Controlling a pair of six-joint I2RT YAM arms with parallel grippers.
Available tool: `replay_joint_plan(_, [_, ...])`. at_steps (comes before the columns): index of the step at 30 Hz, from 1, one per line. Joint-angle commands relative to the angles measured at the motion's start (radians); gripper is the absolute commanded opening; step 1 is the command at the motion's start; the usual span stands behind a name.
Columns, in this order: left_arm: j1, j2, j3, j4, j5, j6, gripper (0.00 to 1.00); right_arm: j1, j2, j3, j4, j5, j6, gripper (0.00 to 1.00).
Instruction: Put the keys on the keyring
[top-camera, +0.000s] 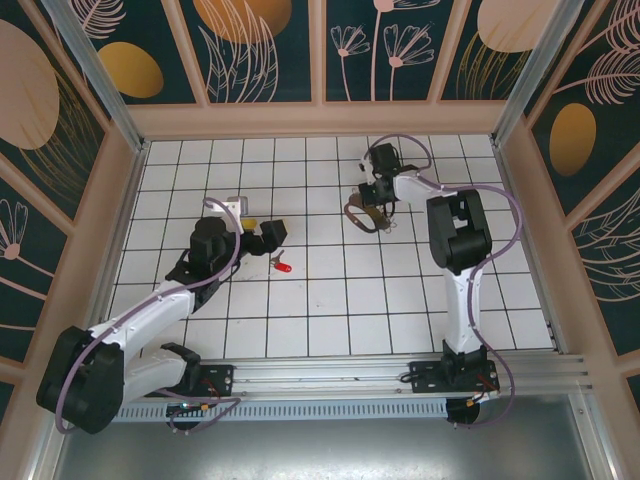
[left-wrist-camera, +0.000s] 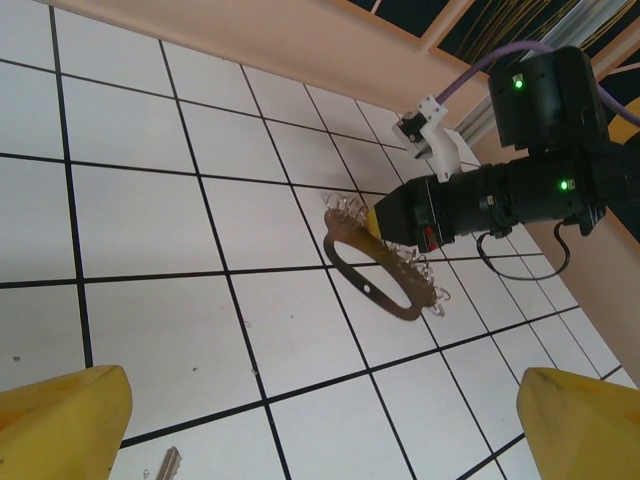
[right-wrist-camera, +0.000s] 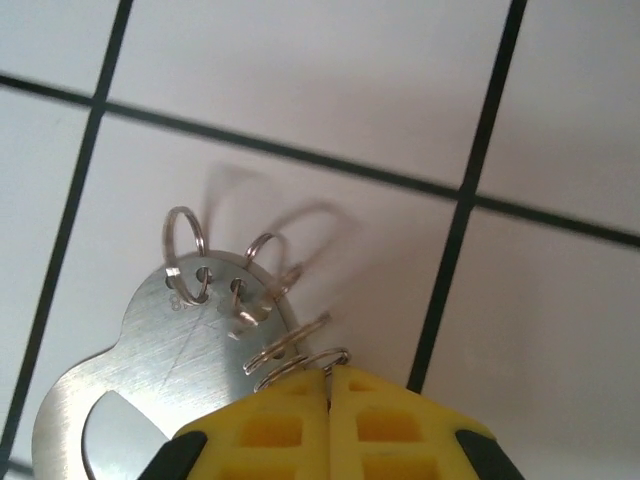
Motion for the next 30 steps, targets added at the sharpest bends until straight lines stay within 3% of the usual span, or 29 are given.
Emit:
replay_joint_plan(1, [-0.006, -0.030, -0.012, -0.014, 0.015, 0.019, 0.98, 0.028, -0.085, -0.105, 0.018, -0.051, 0.022, 0.03])
replay_joint_plan(12, [-0.007, -0.046, -0.010, -0.063, 0.010, 0.015, 0.97, 0.154, -0.381, -0.518, 0.221, -0.123, 0.081, 0.01])
replay_joint_plan(17, [-0.013, -0.030, -0.007, -0.086, 0.009, 0.014, 0.98, 0.203, -0.488, -0.641, 0.290, -0.136, 0.100, 0.13])
replay_joint_plan(23, [-0.022, -0.023, -0.009, -0.114, -0.003, 0.015, 0.99, 0.223, -0.559, -0.673, 0.262, -0.091, 0.123, 0.31])
replay_joint_plan(30, [-0.030, -0.001, -0.009, -0.120, -0.004, 0.018, 0.97, 0.240, -0.578, -0.628, 0.220, -0.110, 0.138, 0.37])
